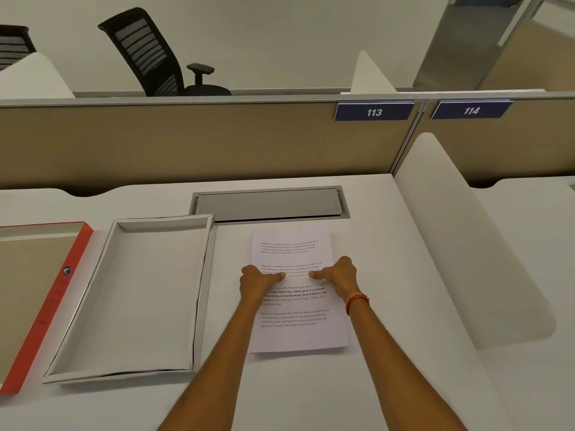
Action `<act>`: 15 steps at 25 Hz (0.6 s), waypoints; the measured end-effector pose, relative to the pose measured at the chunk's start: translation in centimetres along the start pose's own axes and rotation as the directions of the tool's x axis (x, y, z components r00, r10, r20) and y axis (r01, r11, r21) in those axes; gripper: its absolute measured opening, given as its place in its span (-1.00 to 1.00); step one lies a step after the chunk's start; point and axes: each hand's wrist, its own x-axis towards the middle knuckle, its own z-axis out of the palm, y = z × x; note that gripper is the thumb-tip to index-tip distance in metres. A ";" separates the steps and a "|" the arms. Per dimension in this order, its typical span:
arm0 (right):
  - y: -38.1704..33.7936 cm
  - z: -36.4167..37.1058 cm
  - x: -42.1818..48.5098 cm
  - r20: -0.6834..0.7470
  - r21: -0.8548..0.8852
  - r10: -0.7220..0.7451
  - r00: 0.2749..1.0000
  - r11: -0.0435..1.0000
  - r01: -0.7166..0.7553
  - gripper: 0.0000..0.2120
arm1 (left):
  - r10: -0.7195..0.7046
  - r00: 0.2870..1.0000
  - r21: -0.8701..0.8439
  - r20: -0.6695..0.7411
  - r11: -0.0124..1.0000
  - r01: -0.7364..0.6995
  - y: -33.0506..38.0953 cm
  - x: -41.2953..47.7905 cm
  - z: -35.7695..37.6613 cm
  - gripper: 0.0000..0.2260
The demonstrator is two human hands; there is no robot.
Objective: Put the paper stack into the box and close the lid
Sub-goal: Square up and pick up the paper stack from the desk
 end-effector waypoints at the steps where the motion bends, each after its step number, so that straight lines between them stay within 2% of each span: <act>1: -0.1 0.3 -0.1 -0.006 -0.036 -0.011 1.000 0.999 0.010 -0.47 | -0.007 1.000 0.002 -0.013 1.000 0.007 0.1 -0.2 0.0 -0.38; 4: -0.3 1.6 -0.3 -0.023 -0.176 -0.026 0.999 0.984 0.022 -0.45 | -0.023 0.998 0.051 -0.057 0.998 0.026 0.5 -0.7 0.3 -0.37; 9: -1.0 3.1 -1.4 -0.110 -0.274 0.036 0.993 0.959 -0.065 -0.20 | 0.009 0.996 0.076 -0.091 0.997 -0.002 0.8 -1.2 0.3 -0.48; 13: -2.3 3.0 -2.3 -0.173 -0.269 -0.066 0.983 0.963 0.018 -0.17 | 0.041 0.985 0.005 -0.169 0.999 -0.041 1.9 -2.5 -0.3 -0.48; 15: -3.4 2.6 -2.9 -0.208 -0.231 -0.154 0.966 0.967 0.105 -0.23 | 0.112 0.960 -0.034 -0.256 0.992 -0.125 3.1 -3.4 -0.9 -0.47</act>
